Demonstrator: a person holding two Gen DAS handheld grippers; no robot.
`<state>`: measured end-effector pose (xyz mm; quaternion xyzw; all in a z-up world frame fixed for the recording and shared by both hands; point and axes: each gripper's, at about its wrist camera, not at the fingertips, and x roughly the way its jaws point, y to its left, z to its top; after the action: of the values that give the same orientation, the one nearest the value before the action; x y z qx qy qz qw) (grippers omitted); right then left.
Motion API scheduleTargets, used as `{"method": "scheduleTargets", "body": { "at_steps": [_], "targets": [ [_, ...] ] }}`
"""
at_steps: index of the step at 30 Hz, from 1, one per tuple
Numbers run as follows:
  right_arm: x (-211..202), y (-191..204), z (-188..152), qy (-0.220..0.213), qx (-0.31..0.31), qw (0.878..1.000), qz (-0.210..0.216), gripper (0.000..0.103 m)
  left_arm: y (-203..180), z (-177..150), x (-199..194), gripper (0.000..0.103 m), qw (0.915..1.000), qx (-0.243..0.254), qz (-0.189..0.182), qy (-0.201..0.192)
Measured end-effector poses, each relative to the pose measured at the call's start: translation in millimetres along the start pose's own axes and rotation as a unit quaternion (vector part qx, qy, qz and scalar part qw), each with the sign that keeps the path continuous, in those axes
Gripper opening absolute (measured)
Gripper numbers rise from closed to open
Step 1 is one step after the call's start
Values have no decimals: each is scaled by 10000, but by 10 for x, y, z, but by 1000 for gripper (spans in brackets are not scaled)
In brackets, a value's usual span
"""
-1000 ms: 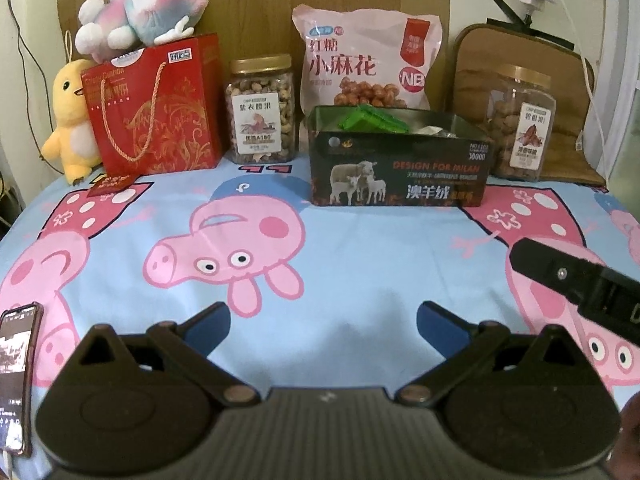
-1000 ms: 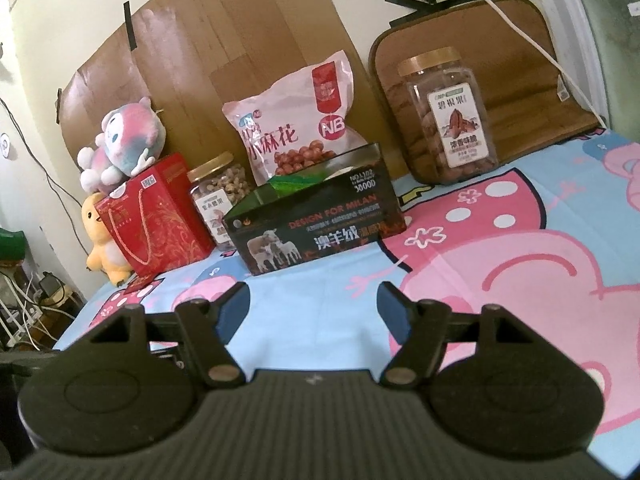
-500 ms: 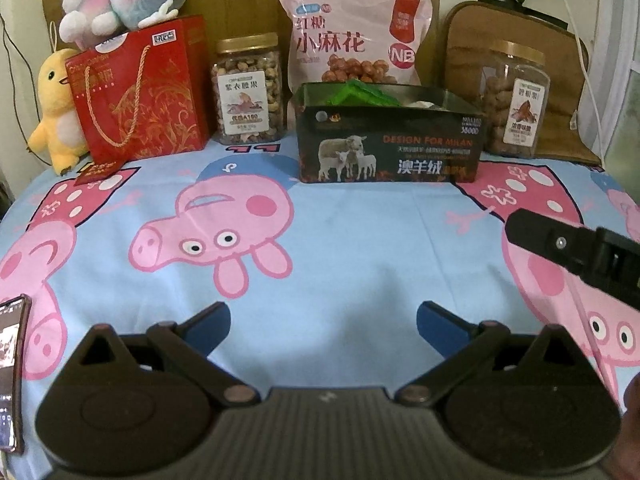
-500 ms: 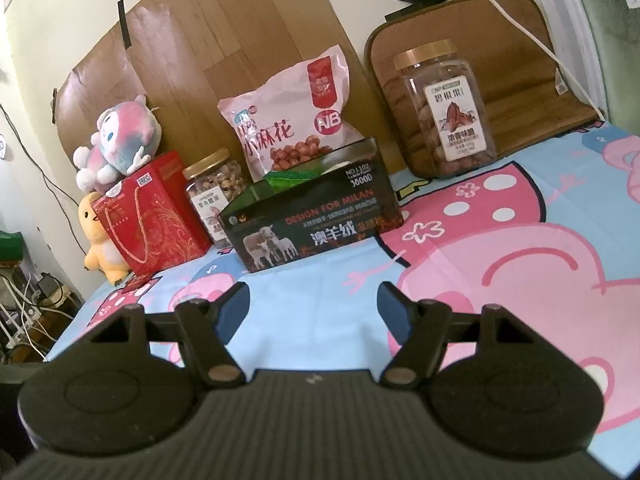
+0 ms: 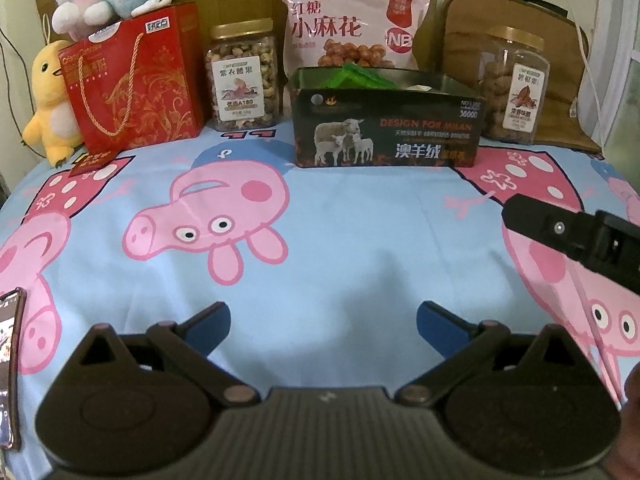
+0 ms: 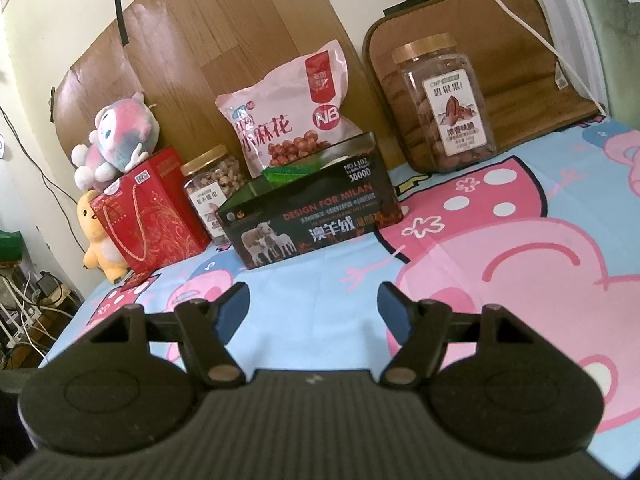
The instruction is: Organize snacks
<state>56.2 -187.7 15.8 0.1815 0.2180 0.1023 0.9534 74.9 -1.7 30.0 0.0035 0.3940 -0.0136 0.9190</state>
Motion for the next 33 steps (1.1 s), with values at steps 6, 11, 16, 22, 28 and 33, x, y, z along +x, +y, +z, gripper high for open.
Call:
{"method": "scheduleTargets", "body": {
  "at_steps": [6,11,16,22,28,33],
  "targets": [
    [4,2,-6,7,7,10000,-7,73,19,-1,25,103,9999,-77,37,80],
    [26,-3,-19,43,35,10000,-15,73,31,-10,36,103,9999,-112,66,110],
    [29,-3,-28,66,54,10000,-22,73,42,-13,45,103,9997,-155,69,146],
    [29,-3,-29,68,62,10000,-22,73,61,-12,55,103,9996,-207,75,174],
    [33,-8,-35,76,79,9999,-22,73,97,-11,58,103,9991,-348,150,167],
    [36,-9,-39,89,86,9999,-21,73,140,-5,75,103,9985,-450,239,193]
  ]
}}
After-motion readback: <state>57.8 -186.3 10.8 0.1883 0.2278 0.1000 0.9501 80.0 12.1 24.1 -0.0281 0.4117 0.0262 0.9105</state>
